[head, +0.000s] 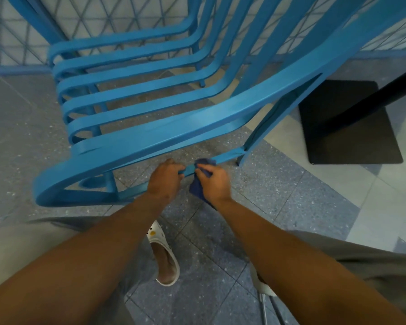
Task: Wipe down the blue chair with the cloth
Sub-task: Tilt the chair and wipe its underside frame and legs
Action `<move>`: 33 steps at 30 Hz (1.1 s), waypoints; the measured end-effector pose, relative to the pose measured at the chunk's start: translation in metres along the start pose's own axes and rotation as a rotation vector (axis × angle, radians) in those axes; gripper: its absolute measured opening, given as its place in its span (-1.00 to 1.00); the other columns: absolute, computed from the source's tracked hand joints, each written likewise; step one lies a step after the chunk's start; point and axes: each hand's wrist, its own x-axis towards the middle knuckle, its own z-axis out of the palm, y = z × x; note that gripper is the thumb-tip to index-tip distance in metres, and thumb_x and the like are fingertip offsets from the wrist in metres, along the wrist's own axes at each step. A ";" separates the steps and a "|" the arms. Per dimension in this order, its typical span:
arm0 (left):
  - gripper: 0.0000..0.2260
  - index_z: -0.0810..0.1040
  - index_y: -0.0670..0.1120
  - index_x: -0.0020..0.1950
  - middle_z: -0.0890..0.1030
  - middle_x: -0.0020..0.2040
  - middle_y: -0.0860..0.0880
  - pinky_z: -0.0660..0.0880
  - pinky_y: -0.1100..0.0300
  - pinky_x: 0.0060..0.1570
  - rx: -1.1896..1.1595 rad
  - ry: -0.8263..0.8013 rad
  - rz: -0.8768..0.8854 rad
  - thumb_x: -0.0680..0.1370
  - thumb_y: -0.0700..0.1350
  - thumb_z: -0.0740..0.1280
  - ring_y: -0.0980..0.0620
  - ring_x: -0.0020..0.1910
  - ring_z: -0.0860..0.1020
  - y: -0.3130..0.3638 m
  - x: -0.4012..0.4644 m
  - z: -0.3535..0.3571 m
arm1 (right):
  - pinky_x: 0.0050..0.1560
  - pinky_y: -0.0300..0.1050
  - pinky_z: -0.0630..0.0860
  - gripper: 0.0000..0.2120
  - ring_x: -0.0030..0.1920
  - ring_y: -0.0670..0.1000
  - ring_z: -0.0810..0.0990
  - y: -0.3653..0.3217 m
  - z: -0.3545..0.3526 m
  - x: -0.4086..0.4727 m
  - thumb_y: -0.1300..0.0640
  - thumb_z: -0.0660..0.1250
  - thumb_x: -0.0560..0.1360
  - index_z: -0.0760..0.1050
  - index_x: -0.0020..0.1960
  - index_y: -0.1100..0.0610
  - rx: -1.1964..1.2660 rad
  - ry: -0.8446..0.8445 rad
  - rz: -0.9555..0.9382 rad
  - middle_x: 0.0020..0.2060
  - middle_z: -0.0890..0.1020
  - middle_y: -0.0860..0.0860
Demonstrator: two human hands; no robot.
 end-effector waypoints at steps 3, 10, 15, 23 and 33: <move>-0.78 0.66 -0.09 0.23 0.57 0.12 -0.17 0.49 0.01 0.05 -0.005 0.018 -0.007 0.60 -0.19 0.37 -0.19 0.09 0.57 0.000 0.001 0.000 | 0.14 -0.11 0.58 -0.84 -0.01 0.00 0.67 0.007 -0.022 0.016 0.10 0.44 0.55 0.72 0.10 0.06 0.119 0.091 0.122 0.00 0.73 0.02; -0.82 0.67 -0.09 0.17 0.55 0.07 -0.14 0.48 0.05 -0.04 0.079 0.003 0.025 0.59 -0.21 0.36 -0.15 0.03 0.57 0.002 0.002 -0.001 | 0.20 -0.14 0.55 -0.84 0.01 0.00 0.64 0.003 -0.024 0.023 0.13 0.44 0.56 0.71 0.11 0.11 0.308 0.273 0.368 0.06 0.71 0.05; -0.78 0.64 -0.07 0.25 0.54 0.13 -0.16 0.48 0.03 0.03 0.087 0.003 0.011 0.60 -0.15 0.37 -0.17 0.09 0.56 0.006 0.006 0.000 | 0.08 -0.27 0.53 -0.86 -0.06 -0.07 0.63 0.002 -0.014 0.009 0.15 0.46 0.54 0.72 0.08 0.11 0.209 0.057 0.189 -0.06 0.70 0.00; -0.85 0.66 -0.08 0.15 0.53 0.04 -0.12 0.46 0.12 -0.10 0.111 0.007 0.037 0.61 -0.16 0.37 -0.10 -0.02 0.55 0.006 0.007 -0.001 | 0.11 -0.23 0.54 -0.80 0.01 0.02 0.67 0.018 -0.065 0.056 0.12 0.45 0.54 0.71 0.14 0.14 0.346 0.375 0.478 0.01 0.73 0.06; -0.81 0.65 -0.05 0.22 0.53 0.09 -0.12 0.49 0.08 -0.01 0.120 0.018 0.013 0.62 -0.15 0.35 -0.11 0.05 0.54 0.009 0.007 0.005 | 0.20 -0.11 0.57 -0.83 -0.03 -0.01 0.64 0.020 -0.047 0.037 0.11 0.46 0.55 0.72 0.11 0.12 0.279 0.259 0.318 -0.02 0.72 0.05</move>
